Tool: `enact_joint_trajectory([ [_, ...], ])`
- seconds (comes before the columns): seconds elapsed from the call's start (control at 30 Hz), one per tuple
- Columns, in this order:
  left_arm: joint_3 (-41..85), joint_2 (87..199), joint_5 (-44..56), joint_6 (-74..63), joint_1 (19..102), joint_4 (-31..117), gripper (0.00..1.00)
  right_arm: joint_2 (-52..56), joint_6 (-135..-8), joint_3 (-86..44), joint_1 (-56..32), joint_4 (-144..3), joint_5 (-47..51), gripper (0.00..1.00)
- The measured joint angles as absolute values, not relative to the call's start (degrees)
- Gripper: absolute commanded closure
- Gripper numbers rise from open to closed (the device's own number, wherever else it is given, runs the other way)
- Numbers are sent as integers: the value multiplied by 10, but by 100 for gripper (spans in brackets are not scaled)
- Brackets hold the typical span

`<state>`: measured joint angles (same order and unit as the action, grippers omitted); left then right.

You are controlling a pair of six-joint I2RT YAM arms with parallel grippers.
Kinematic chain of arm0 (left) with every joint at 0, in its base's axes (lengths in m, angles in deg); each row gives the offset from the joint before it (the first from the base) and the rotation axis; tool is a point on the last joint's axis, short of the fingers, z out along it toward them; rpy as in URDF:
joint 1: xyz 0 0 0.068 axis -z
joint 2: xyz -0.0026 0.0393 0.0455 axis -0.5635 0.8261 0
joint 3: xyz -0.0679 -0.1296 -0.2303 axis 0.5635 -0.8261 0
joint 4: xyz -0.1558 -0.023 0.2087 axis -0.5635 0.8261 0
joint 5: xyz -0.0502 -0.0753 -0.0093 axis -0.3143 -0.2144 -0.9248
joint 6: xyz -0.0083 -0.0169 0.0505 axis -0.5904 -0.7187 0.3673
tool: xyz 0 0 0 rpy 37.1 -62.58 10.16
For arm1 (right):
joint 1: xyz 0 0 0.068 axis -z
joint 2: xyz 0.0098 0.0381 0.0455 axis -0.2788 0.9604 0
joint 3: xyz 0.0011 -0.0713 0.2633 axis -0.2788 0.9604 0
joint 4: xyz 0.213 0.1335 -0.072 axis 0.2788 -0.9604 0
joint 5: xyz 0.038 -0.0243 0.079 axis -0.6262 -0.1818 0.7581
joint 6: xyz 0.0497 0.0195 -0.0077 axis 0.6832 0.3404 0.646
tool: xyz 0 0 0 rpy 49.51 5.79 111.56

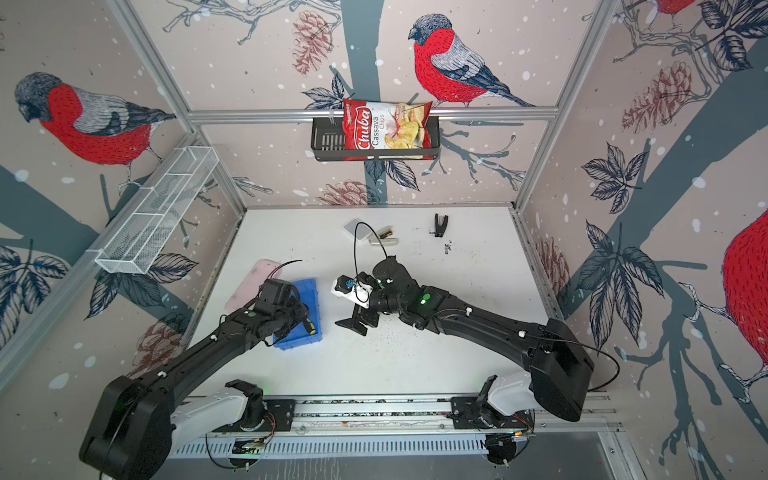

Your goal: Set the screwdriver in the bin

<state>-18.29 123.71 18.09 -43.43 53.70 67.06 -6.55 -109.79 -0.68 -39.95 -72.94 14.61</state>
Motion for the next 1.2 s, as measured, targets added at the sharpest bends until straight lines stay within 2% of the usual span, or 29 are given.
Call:
enact_joint_trajectory([
  [0.27, -128, 1206, 207, -346, 537, 660, 21, -100, -1052, 19, -362, -679, 147, 1],
  [0.47, -97, 1195, 277, -207, 537, 601, 3, -141, -994, 73, -291, -611, 150, 1],
  [0.67, -83, 1225, 343, -73, 536, 517, 2, -188, -962, 133, -184, -540, 145, 0],
  [0.87, -163, 1234, 365, 48, 513, 367, 1, -211, -931, 202, -36, -475, 114, 0],
  [1.03, -226, 1245, 363, 87, 466, 252, 0, -228, -914, 246, 63, -422, 72, 0],
  [1.2, -316, 1247, 359, 97, 430, 143, 1, -227, -905, 300, 111, -374, 0, 0],
])
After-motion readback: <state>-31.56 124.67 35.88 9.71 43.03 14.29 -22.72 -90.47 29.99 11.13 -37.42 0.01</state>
